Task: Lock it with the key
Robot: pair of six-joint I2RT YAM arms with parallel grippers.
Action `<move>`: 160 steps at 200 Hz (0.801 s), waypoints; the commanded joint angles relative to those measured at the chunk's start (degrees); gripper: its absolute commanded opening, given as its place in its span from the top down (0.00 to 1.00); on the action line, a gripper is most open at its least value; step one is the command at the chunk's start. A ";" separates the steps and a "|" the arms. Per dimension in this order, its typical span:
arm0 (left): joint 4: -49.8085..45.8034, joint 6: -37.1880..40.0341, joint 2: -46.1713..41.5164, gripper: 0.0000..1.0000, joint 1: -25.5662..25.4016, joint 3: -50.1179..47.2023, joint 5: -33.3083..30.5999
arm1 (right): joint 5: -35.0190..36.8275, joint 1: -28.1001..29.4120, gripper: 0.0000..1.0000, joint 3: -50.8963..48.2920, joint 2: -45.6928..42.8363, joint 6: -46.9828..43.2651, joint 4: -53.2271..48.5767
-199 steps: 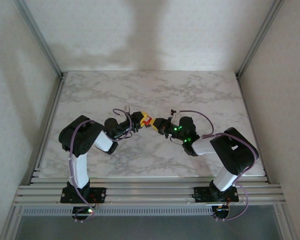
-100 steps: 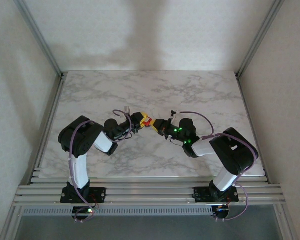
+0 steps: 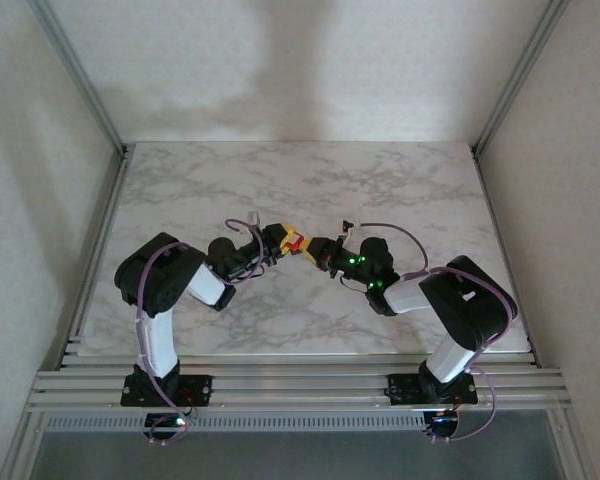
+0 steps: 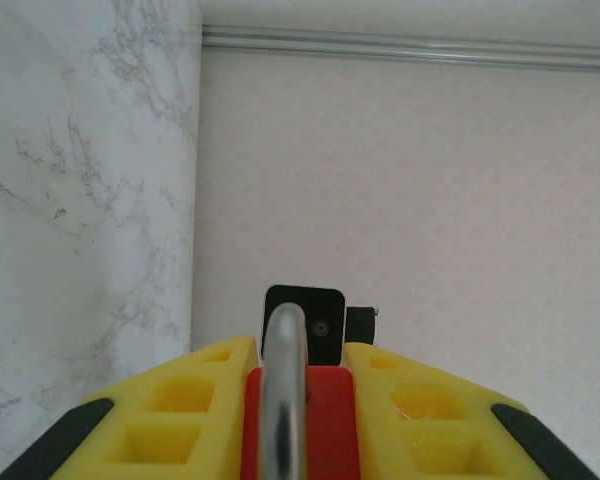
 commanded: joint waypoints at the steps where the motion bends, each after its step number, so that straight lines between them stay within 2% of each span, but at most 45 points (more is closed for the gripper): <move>1: 14.60 -1.34 -1.64 1.00 0.94 0.09 -6.40 | -2.22 0.55 1.00 -1.79 -1.94 -2.14 2.82; 160: 14.76 -2.17 -1.46 1.00 1.60 1.23 -9.40 | -2.58 0.53 1.00 -5.93 -2.34 -2.14 3.01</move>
